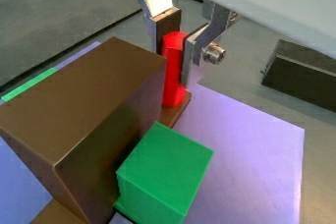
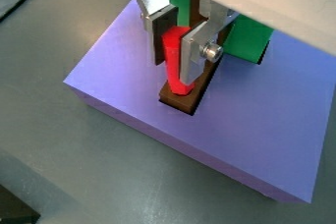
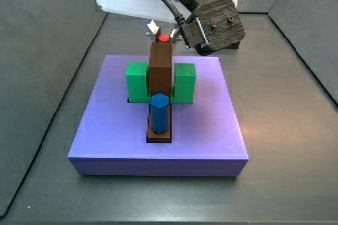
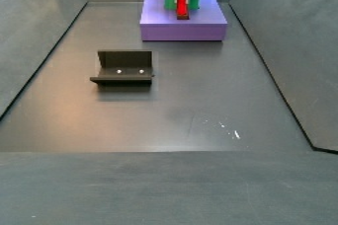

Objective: Pick up the red object. Move up. Place the red object on the fixture. Regrasp the red object. Move to above the board. Insert the red object.
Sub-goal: Insert the red object.

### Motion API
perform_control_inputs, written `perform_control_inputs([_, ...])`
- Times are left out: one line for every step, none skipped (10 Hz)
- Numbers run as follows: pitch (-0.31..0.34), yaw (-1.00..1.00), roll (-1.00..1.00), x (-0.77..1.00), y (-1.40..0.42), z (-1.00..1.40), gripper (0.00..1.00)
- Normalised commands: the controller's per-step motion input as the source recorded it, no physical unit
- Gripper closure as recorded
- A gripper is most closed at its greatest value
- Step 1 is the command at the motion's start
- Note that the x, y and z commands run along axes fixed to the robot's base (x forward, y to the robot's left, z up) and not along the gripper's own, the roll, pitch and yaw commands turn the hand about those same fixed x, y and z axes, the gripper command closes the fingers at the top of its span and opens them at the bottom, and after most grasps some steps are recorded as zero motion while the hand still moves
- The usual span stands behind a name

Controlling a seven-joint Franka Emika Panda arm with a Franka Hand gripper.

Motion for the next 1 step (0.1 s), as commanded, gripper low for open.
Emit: perform_control_inputs([0.000,0.00,0.00,0.00,0.00,0.00,1.00])
